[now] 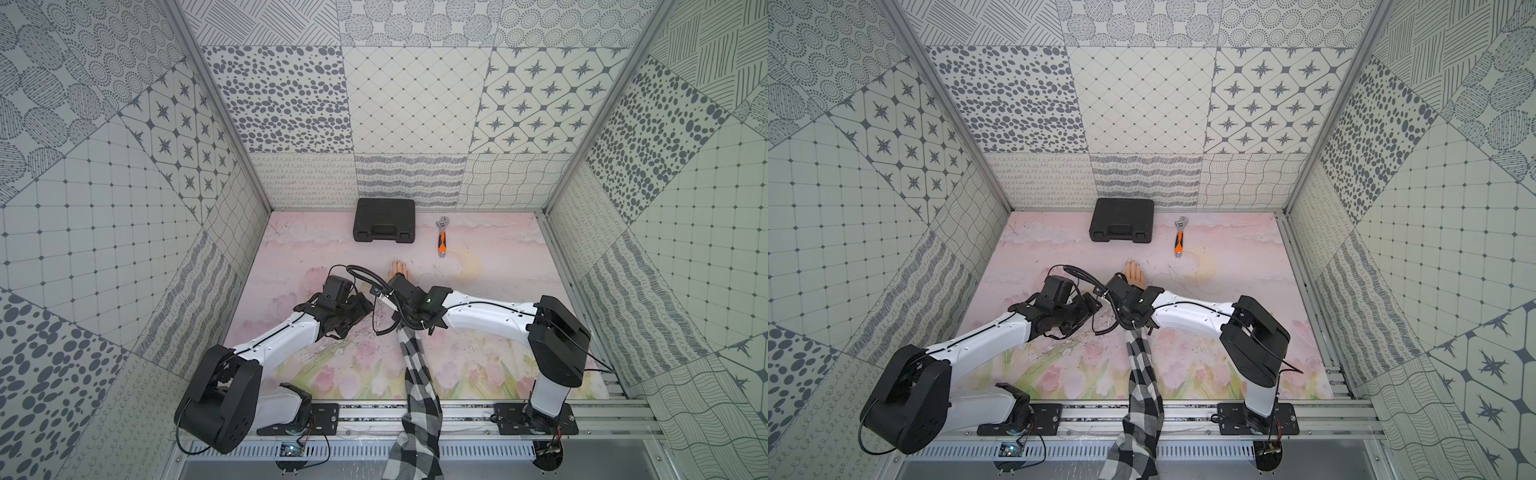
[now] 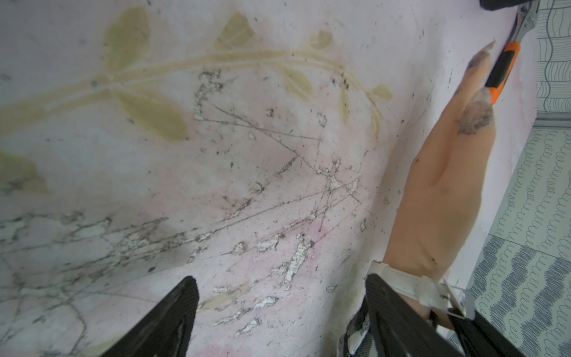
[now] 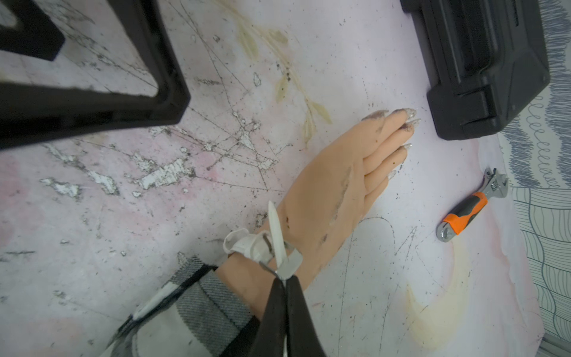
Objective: Take off the watch
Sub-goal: Take off the watch from the hand.
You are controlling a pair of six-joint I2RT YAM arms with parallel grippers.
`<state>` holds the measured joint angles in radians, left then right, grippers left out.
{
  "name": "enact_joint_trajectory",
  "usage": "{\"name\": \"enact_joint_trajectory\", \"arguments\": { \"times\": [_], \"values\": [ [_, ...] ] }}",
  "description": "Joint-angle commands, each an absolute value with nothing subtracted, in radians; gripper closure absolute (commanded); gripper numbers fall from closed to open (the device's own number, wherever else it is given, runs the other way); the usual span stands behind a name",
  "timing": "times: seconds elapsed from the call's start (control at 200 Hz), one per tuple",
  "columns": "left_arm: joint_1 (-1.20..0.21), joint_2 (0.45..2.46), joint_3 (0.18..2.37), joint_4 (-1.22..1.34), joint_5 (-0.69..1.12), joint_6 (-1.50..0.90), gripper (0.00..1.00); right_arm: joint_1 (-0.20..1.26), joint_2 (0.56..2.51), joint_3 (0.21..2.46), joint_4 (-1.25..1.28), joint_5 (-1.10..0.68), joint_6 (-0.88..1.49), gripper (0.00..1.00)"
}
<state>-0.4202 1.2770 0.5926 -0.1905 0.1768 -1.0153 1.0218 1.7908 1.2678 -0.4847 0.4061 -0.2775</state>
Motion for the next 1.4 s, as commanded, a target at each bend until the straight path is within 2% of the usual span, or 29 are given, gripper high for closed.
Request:
{"name": "enact_joint_trajectory", "arguments": {
  "times": [0.0,0.34,0.535,0.795,1.396],
  "values": [
    [-0.416,1.285,0.588,-0.165,0.198,-1.02,0.14,1.025,1.752,1.291,-0.422,0.473,-0.331,1.0],
    [-0.415,1.323,0.62,-0.131,0.234,-1.031,0.14,1.026,1.803,1.262,-0.489,0.382,-0.353,1.0],
    [-0.416,1.337,0.618,-0.103,0.252,-1.046,0.14,1.026,1.806,1.263,-0.465,0.608,-0.34,1.0],
    [-0.419,1.356,0.638,-0.074,0.284,-1.046,0.14,1.006,1.64,1.238,-0.371,0.321,-0.177,1.0],
    [-0.426,1.391,0.717,0.042,0.31,-1.066,0.13,0.999,1.76,1.188,-0.326,0.276,-0.151,1.0]
  ]
}}
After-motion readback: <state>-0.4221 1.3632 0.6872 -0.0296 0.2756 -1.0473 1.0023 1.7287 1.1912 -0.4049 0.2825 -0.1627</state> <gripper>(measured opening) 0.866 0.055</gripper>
